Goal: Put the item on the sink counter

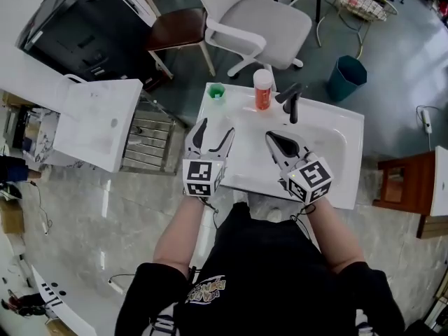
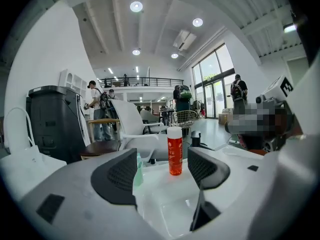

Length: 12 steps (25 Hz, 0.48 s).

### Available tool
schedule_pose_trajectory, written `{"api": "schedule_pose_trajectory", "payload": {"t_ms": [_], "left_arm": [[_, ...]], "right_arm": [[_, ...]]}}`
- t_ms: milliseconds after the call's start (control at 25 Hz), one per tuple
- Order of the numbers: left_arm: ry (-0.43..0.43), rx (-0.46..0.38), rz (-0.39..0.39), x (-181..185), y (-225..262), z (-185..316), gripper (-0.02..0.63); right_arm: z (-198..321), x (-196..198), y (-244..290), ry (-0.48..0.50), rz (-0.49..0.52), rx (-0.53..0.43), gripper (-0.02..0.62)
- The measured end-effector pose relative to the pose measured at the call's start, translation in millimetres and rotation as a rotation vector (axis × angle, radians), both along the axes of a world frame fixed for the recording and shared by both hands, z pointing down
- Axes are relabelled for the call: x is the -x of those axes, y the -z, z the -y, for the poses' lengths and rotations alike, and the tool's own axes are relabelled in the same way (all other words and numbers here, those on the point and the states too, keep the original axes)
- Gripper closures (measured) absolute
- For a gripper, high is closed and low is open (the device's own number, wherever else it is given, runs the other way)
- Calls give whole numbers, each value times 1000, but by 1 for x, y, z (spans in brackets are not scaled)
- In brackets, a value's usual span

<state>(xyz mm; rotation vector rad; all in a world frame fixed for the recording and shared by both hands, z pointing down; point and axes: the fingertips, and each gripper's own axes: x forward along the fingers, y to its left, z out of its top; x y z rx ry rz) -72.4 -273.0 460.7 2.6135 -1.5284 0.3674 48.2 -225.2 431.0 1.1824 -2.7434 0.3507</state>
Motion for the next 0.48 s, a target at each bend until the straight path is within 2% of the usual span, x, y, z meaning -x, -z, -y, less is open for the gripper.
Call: {"api": "schedule_pose_trajectory", "payload": {"t_ms": [320,400,480], "left_arm": [[2,-51,-8,-28,36,-59,304],[18,-58,3,-30,41,-76,405],[34,-59,11,-30,45,-94,474]], "right_arm": [[-39,-19,16,42,-5,-42,541],[-51,-21,18,57,-5,-47,541],[-62,-23,20,71,-5,-48,541]]}}
